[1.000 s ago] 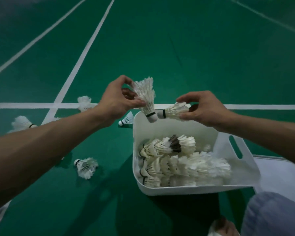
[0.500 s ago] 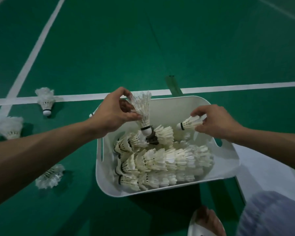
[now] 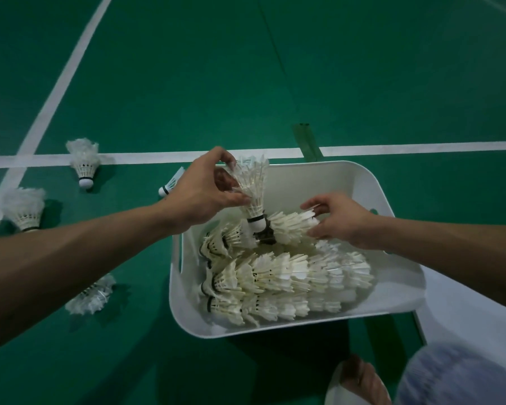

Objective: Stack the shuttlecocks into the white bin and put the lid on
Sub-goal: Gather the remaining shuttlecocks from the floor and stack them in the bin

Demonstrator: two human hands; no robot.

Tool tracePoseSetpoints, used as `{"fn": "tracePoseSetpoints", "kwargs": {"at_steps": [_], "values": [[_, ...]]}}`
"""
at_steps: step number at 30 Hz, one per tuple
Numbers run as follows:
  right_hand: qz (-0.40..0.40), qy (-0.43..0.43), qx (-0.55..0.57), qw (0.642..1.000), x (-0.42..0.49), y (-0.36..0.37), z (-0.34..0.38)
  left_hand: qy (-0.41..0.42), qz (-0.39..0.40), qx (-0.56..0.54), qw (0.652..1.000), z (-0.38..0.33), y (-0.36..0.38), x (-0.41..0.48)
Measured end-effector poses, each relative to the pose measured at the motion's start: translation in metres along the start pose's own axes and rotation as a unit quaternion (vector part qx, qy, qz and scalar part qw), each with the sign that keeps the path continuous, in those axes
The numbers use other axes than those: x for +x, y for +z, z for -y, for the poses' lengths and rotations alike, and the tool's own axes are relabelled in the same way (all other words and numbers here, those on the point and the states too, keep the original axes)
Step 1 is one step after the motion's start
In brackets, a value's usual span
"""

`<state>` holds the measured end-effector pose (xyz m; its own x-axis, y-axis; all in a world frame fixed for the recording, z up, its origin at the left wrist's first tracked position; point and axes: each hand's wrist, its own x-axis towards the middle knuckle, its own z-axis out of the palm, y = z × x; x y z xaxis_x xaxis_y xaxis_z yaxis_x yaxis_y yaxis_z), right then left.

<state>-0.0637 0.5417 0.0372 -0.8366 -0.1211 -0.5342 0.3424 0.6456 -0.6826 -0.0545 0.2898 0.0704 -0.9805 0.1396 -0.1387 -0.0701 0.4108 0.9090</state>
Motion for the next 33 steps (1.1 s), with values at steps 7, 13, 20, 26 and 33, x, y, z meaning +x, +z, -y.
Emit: {"fn": "tracePoseSetpoints", "kwargs": {"at_steps": [7,13,20,26,33], "values": [[0.026,0.003,0.008,1.000,0.013,0.006,0.002,-0.004,-0.003,0.013,1.000,0.003,0.009,0.006],[0.016,-0.037,-0.169,0.985,0.007,-0.006,-0.003,0.006,-0.001,0.010,1.000,-0.003,0.021,0.008],[-0.027,-0.132,-0.030,0.990,-0.018,-0.016,0.014,0.008,0.002,-0.006,1.000,-0.009,0.038,0.007],[-0.030,-0.164,0.046,0.985,-0.026,-0.002,0.028,0.018,0.023,-0.026,0.999,-0.018,0.056,0.007],[-0.043,-0.155,0.005,0.987,-0.024,-0.017,0.024,0.023,-0.067,0.018,0.997,-0.022,0.052,0.016]]}}
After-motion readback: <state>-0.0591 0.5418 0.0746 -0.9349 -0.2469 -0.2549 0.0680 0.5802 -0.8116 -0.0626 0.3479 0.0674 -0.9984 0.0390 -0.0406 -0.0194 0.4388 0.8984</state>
